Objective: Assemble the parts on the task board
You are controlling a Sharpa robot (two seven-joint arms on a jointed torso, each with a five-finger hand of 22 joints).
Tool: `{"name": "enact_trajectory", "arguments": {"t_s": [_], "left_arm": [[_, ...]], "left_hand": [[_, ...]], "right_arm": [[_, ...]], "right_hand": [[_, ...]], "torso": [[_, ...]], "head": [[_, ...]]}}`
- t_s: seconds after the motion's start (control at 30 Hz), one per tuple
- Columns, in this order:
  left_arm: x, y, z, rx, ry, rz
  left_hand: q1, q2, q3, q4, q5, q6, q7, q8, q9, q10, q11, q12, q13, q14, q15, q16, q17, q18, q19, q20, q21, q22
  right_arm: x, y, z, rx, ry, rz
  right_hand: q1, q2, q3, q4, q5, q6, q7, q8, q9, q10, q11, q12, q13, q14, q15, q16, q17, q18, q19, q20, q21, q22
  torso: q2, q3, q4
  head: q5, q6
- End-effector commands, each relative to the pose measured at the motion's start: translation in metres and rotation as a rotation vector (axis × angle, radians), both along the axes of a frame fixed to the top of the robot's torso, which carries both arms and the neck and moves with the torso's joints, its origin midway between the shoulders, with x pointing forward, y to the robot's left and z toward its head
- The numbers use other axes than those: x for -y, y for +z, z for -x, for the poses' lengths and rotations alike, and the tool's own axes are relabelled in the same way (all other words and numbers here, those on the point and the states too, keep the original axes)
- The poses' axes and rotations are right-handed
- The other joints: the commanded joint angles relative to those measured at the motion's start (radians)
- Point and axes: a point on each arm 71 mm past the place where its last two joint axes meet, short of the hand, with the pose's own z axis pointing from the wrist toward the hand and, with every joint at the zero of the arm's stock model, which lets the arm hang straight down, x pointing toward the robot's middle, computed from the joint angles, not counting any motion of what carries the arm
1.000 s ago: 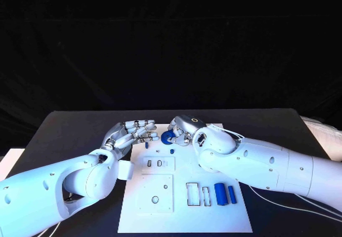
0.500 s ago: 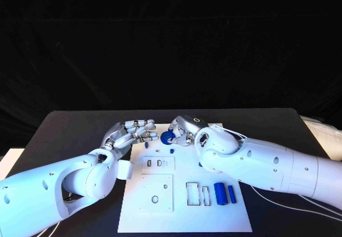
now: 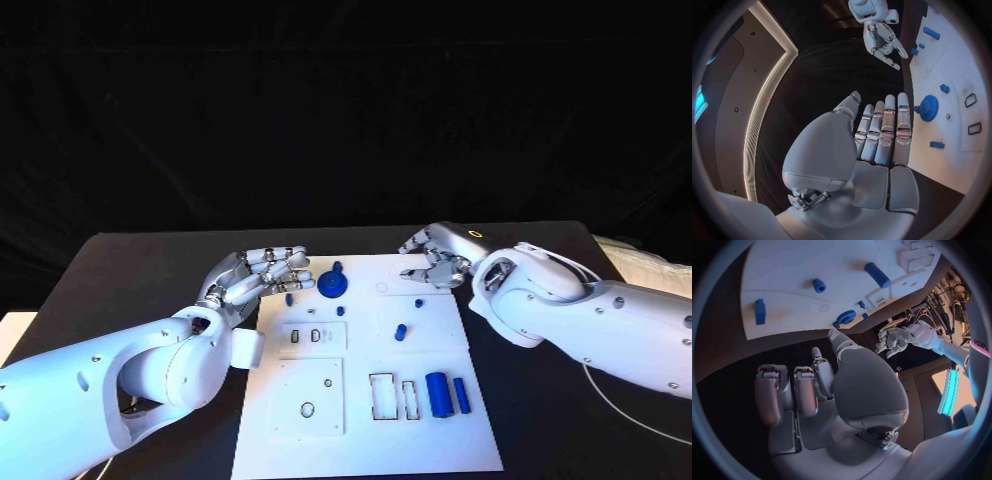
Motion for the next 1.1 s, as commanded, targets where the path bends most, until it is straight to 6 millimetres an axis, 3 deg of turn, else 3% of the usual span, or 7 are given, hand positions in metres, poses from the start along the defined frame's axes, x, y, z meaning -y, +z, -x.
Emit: {"name": "enact_trajectory", "arguments": {"t_s": [0.03, 0.2, 0.37, 0.63, 0.93, 1.1], "left_arm": [[0.002, 0.001, 0.000, 0.007, -0.021, 0.015], [0.003, 0.001, -0.002, 0.007, -0.023, 0.017], [0.004, 0.000, -0.003, 0.007, -0.025, 0.018], [0.004, -0.002, -0.005, 0.005, -0.022, 0.016], [0.004, -0.003, -0.005, 0.003, -0.025, 0.015], [0.003, -0.003, -0.006, 0.002, -0.022, 0.013]], "left_hand": [[0.004, 0.004, -0.002, -0.007, -0.006, 0.001, 0.001, -0.006, -0.001, 0.004, 0.000, -0.005, -0.001, 0.005, 0.004, -0.006, 0.002, 0.011, 0.008, 0.002, -0.005, -0.001], [0.004, 0.004, -0.002, -0.007, -0.006, 0.001, 0.001, -0.006, -0.001, 0.004, 0.000, -0.005, -0.001, 0.005, 0.004, -0.006, 0.002, 0.011, 0.008, 0.002, -0.005, -0.001], [0.004, 0.004, -0.002, -0.007, -0.006, 0.001, 0.001, -0.006, -0.001, 0.004, 0.000, -0.005, -0.001, 0.005, 0.004, -0.006, 0.002, 0.011, 0.008, 0.002, -0.005, -0.001], [0.004, 0.004, -0.002, -0.007, -0.006, 0.001, 0.001, -0.006, -0.001, 0.004, 0.000, -0.005, -0.001, 0.005, 0.004, -0.006, 0.002, 0.011, 0.008, 0.002, -0.005, -0.001], [0.005, 0.005, -0.002, -0.009, -0.006, 0.001, 0.001, -0.007, -0.001, 0.005, 0.000, -0.007, -0.001, 0.005, 0.004, -0.007, 0.002, 0.011, 0.009, 0.002, -0.006, -0.001], [0.005, 0.005, -0.002, -0.009, -0.006, 0.001, 0.001, -0.007, -0.001, 0.005, 0.000, -0.007, -0.001, 0.005, 0.004, -0.007, 0.002, 0.011, 0.009, 0.002, -0.006, -0.001]], "right_arm": [[0.015, 0.000, 0.004, -0.035, 0.119, -0.124], [0.057, -0.006, 0.002, -0.051, 0.069, -0.137], [0.075, -0.016, 0.000, -0.072, 0.035, -0.127], [0.080, -0.035, -0.003, -0.089, 0.006, -0.079], [0.074, -0.051, -0.011, -0.090, -0.010, -0.066], [0.069, -0.055, -0.012, -0.096, -0.005, -0.068]], "right_hand": [[0.011, -0.002, -0.001, -0.009, 0.006, 0.008, 0.002, -0.001, -0.001, 0.003, 0.001, 0.004, 0.077, 0.082, 0.002, 0.003, 0.156, -0.006, 0.040, 0.001, 0.003, 0.121], [0.013, -0.010, -0.009, -0.011, 0.009, 0.007, 0.002, -0.003, -0.002, 0.002, 0.002, 0.003, 0.077, 0.082, 0.003, 0.004, 0.158, -0.006, 0.039, 0.001, 0.003, 0.120], [0.015, -0.011, -0.010, -0.013, 0.011, 0.006, 0.002, -0.004, -0.003, 0.002, 0.002, 0.003, 0.077, 0.083, 0.003, 0.004, 0.160, -0.006, 0.039, 0.001, 0.003, 0.121], [0.017, -0.010, -0.010, -0.014, 0.013, 0.006, 0.002, -0.004, -0.003, 0.003, 0.002, 0.005, 0.079, 0.083, 0.003, 0.004, 0.160, -0.006, 0.039, 0.001, 0.003, 0.121], [0.029, 0.001, -0.007, -0.020, 0.024, 0.010, 0.002, -0.002, -0.003, 0.003, 0.002, 0.005, 0.079, 0.083, 0.003, 0.005, 0.162, -0.006, 0.039, 0.001, 0.003, 0.121], [0.033, 0.007, -0.005, -0.022, 0.026, 0.017, 0.002, 0.000, -0.001, 0.006, 0.001, 0.010, 0.083, 0.083, 0.002, 0.005, 0.163, -0.007, 0.039, 0.001, 0.003, 0.122]], "torso": [[-0.004, 0.0025, -0.0108], [-0.010, 0.0051, -0.0157], [-0.012, 0.0096, -0.0193], [-0.013, 0.0167, -0.0212], [-0.012, 0.0147, -0.0168], [-0.009, 0.0168, -0.0174]], "head": [[-0.004, 0.002], [-0.005, -0.001], [-0.008, -0.003], [-0.004, -0.008], [-0.005, -0.015], [-0.004, -0.018]]}}
